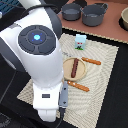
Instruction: Interact with the objects in diverse but meaningful ways.
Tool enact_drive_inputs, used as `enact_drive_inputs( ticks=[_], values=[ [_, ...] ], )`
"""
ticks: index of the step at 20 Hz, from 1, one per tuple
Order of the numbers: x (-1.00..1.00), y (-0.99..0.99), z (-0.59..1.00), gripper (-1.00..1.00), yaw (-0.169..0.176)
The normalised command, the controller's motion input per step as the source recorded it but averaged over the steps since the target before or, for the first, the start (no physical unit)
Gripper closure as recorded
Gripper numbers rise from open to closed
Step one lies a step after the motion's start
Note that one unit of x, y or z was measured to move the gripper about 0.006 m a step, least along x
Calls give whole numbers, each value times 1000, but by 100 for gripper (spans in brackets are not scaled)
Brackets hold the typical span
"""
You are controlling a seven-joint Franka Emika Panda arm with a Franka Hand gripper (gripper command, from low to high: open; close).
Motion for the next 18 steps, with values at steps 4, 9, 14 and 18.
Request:
enact_drive_inputs(
  ticks=[4, 9, 14, 18],
  values=[
    [-584, 474, 1000, 100, 0],
    [-790, 457, 877, 100, 32],
    [-940, 310, 489, 100, 54],
    [-997, 124, 90, 100, 45]
  ],
)
